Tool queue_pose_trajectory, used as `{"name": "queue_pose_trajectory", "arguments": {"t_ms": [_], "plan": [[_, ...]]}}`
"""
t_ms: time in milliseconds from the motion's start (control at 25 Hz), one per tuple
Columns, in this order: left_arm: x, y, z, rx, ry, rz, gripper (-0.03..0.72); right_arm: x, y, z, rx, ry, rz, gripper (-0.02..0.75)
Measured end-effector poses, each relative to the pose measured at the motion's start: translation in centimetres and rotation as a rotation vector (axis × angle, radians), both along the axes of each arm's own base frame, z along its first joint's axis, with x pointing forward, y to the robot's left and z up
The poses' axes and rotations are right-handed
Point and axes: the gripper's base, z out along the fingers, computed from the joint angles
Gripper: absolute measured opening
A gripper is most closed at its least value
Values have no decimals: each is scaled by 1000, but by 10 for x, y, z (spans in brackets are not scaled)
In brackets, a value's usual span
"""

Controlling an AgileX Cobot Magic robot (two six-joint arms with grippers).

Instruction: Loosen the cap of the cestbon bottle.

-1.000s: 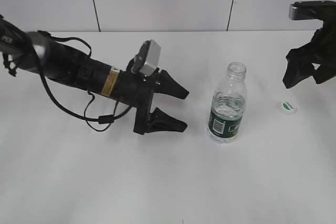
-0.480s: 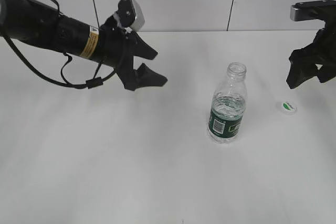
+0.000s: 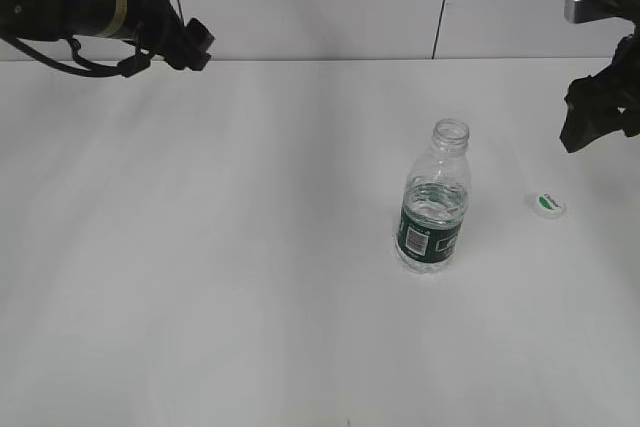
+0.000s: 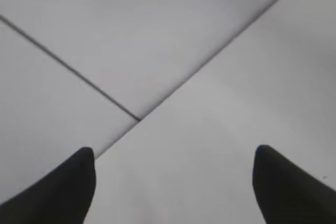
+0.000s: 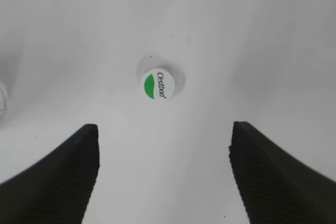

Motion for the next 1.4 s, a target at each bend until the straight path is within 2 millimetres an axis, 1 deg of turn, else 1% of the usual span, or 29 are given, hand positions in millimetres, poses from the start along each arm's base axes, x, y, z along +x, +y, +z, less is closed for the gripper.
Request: {"name": "queue_pose_trajectory", "arguments": {"t_ms": [120, 320, 440, 520, 560, 600, 720, 840, 1080, 1320, 1400], "plan": [[3, 12, 7, 18, -46, 131, 548, -3, -1, 12, -9, -36, 5, 590], [4, 32, 18, 124, -111, 308, 547, -11, -2, 37, -8, -108, 6, 590], [-1, 42, 23, 186, -86, 398, 546, -18, -2, 53, -6, -146, 4, 590], [-7, 48, 20, 222, -9, 451, 545, -23, -2, 62, -3, -169, 2, 590], [-11, 52, 17, 232, 48, 494, 545, -26, -3, 66, -3, -178, 2, 590], [-14, 54, 13, 260, 103, 508, 545, -28, -3, 71, -2, -186, 2, 590], [-28, 58, 1, 273, 305, 547, 545, -35, -3, 80, -1, -196, 2, 590], [-42, 58, 2, 263, 459, 556, 545, -41, -3, 86, 2, -192, 1, 590], [-66, 54, 12, 196, 658, 535, 545, -50, -2, 86, 26, -116, -19, 590], [-85, 59, 19, 243, 810, 589, 545, -60, -2, 82, 24, 7, -14, 590], [-91, 60, 20, 224, 866, 596, 545, -65, -2, 81, 21, 57, -11, 590]]}}
